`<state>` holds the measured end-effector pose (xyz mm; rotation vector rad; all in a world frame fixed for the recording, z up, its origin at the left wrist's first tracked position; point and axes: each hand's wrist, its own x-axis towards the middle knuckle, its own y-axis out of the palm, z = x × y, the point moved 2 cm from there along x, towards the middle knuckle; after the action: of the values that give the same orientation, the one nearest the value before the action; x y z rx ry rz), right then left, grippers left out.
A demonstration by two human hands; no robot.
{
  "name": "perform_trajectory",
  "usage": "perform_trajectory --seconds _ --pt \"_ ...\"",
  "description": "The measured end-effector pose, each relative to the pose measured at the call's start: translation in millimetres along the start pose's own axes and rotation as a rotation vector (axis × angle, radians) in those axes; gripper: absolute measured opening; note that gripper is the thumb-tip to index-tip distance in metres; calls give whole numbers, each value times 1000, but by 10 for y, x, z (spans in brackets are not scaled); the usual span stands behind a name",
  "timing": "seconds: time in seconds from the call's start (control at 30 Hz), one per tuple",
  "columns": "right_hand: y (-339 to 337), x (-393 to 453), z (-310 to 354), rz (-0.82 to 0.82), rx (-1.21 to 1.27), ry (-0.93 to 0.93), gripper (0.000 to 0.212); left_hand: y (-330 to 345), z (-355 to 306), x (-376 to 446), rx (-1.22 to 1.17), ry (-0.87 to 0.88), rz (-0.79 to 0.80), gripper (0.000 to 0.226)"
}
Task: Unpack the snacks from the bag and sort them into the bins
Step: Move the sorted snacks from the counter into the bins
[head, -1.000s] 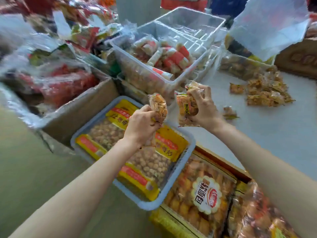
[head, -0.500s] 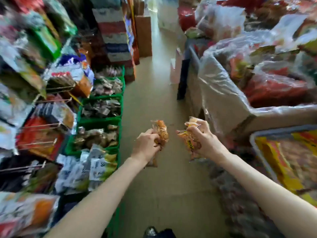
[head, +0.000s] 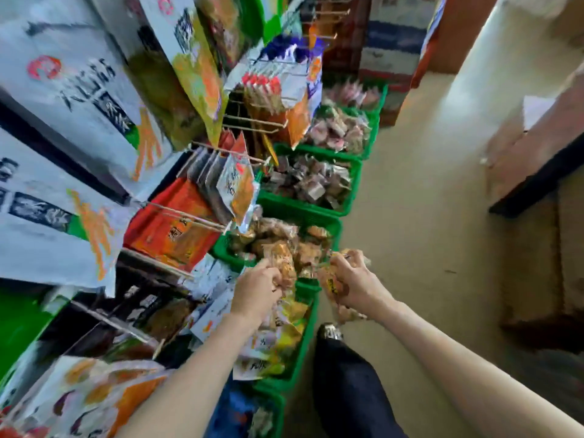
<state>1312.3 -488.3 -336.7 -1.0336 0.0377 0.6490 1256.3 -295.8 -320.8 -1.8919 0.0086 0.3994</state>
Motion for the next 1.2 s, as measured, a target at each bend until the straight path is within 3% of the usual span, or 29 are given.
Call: perform_trajectory --seconds 0.13,0.3,0.43,0.53,0.67,0.87,1.03,1.2 --pt "340 1380 -435 69 60 71 77 416 197 1223 -106 -147 -36 2" --pt "843 2643 -735 176 117 61 94 902 494 2316 -103 -189 -41 13" --pt "1027 3027 -781 301 188 17 96 1054 652 2693 -16 -178 198 65" --pt "926 3007 -840 398 179 110 88 1037 672 2668 -1 -273 375 66" --pt "500 2748 -905 370 133 225 79 846 533 2373 33 -366 415 61" --pt "-201 1956 -758 252 125 302 64 319 48 1842 83 -222 387 56" --pt "-708 852 -634 133 73 363 66 -151 -639 1121 294 149 267 51" --pt "-1339 -1208 -933 -141 37 500 56 -189 -1687 -146 516 579 246 44"
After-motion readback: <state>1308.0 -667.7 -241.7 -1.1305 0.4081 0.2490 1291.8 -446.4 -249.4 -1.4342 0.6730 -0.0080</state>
